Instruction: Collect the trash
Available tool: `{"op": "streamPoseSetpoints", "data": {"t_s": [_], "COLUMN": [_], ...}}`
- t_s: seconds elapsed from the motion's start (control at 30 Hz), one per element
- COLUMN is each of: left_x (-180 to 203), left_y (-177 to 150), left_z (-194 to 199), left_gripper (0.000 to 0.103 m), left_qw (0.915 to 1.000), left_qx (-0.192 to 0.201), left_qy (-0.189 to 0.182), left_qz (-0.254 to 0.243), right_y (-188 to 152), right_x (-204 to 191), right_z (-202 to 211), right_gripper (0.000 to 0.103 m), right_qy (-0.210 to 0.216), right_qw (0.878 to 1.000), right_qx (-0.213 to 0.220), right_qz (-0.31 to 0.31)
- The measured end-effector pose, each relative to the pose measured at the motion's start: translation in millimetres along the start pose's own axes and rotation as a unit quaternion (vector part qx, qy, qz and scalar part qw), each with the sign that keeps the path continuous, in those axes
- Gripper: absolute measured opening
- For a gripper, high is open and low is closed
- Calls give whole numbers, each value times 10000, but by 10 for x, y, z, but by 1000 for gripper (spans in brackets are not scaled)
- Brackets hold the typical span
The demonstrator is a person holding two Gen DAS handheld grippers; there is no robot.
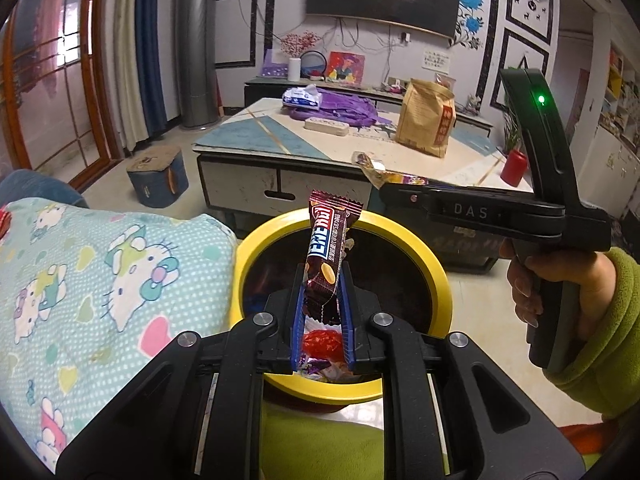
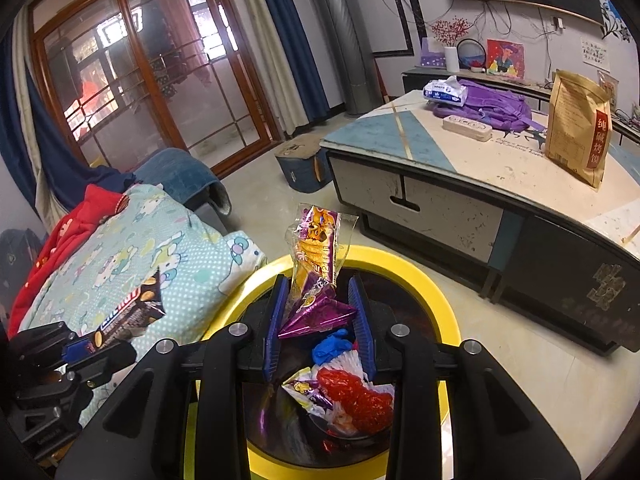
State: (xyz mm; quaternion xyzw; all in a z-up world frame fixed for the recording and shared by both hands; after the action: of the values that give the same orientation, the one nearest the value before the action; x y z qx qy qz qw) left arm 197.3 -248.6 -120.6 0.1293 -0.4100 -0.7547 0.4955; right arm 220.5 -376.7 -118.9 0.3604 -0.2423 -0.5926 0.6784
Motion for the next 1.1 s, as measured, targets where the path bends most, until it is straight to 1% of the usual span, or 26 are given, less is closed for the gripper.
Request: {"op": "streamPoseSetpoints", "data": {"t_s": [0.3,0.37,0.43,0.47,0.53,0.57,0.6,0.67,0.7,0.73,0.77,0.8,0.83,0.9,1.03,1.1], "left_x": [80,81,77,75,76,63,48,21,12,-9,-30,-42,-69,-130,-267,-351], "left_y": [-109,-113,-109,-100,-85,-80,-73,-64,-66,-57,-51,-48,-36,-4,35,36], "left_z": [-249,-302,-333,-348,-362,-362,-360,-342,-328,-310,-286,-262,-233,-163,5,99], "left_gripper": [11,13,23,31,35,41,49,57,64,68,76,82,85,92,92,92], "left_qw": [9995,9993,9992,9992,9992,9993,9993,9995,9995,9996,9996,9996,9996,9995,9985,9976], "left_qx": [-285,-328,-346,-348,-350,-335,-318,-287,-270,-242,-213,-197,-171,-97,48,139], "left_qy": [-15,14,23,22,31,66,91,110,126,159,184,197,208,266,425,549], "left_qz": [-162,-180,-176,-176,-174,-165,-144,-93,-77,-55,-23,7,55,170,332,393], "right_y": [-108,-116,-110,-108,-106,-102,-97,-83,-75,-62,-53,-40,-28,-1,54,89], "right_x": [72,103,135,147,164,173,182,196,196,193,195,191,181,160,50,-19], "right_z": [-126,-131,-120,-116,-104,-99,-93,-71,-59,-33,-17,8,45,123,249,291], "right_gripper": [31,34,36,37,40,45,46,50,54,56,60,61,64,74,83,91], "right_qy": [26,20,3,-3,6,7,2,-17,-24,-38,-51,-69,-91,-123,-129,-115], "right_qw": [9997,9995,9995,9994,9993,9992,9992,9991,9991,9991,9991,9991,9991,9989,9984,9984], "right_qx": [-149,-141,-102,-89,-58,-44,-25,12,33,80,110,146,190,296,453,501], "right_qz": [-200,-267,-306,-322,-364,-385,-404,-418,-417,-413,-406,-392,-372,-355,-299,-227]}}
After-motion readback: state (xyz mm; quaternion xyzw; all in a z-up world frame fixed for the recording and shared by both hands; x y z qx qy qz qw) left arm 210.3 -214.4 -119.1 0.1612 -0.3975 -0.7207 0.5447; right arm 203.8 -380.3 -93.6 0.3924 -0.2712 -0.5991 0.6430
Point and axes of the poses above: each gripper's, at about its wrist camera, not at the fingertips, and z roughly against the way its jaws point, x to its right, y to its top, the point moved 8 cm from there along -z, roughly the way its jaws point, and after that the axes turned 11 degrees about z, right-handed, at the moved point
